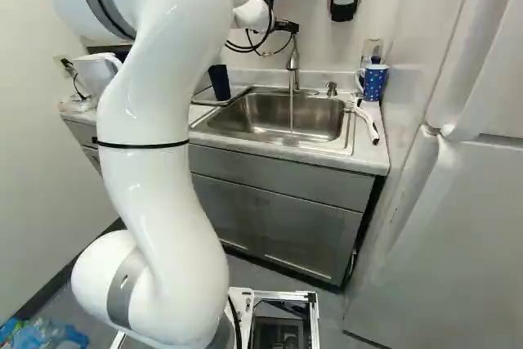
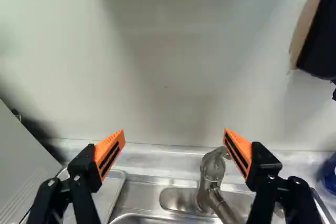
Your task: Rinse the cup and place it in the tray
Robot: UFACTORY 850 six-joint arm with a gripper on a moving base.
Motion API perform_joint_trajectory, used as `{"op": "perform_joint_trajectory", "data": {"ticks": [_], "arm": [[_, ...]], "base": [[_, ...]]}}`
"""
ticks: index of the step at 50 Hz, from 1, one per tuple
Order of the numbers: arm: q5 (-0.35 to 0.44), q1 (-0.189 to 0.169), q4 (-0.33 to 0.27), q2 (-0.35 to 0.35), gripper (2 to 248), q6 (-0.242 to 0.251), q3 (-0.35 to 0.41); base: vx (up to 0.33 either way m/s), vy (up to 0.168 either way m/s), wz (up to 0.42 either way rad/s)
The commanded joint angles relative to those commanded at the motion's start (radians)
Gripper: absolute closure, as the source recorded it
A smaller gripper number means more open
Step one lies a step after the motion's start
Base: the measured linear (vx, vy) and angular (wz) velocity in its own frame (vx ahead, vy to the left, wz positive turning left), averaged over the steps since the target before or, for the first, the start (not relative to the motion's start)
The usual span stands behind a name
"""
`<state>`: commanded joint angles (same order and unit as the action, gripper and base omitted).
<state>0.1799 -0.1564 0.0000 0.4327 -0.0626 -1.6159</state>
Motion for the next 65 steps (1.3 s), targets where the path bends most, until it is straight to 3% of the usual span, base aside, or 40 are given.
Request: {"op": "perform_joint_trajectory", "data": {"ticks": [32,65], "arm": [[-0.019,0.0,0.0,-0.001,3,0.0,0.002],[-0.085,-0.004,0.0,-0.062,3,0.0,0.074]], "base": [[0.0,0.0,0.0],[0.0,0.0,0.0]]}}
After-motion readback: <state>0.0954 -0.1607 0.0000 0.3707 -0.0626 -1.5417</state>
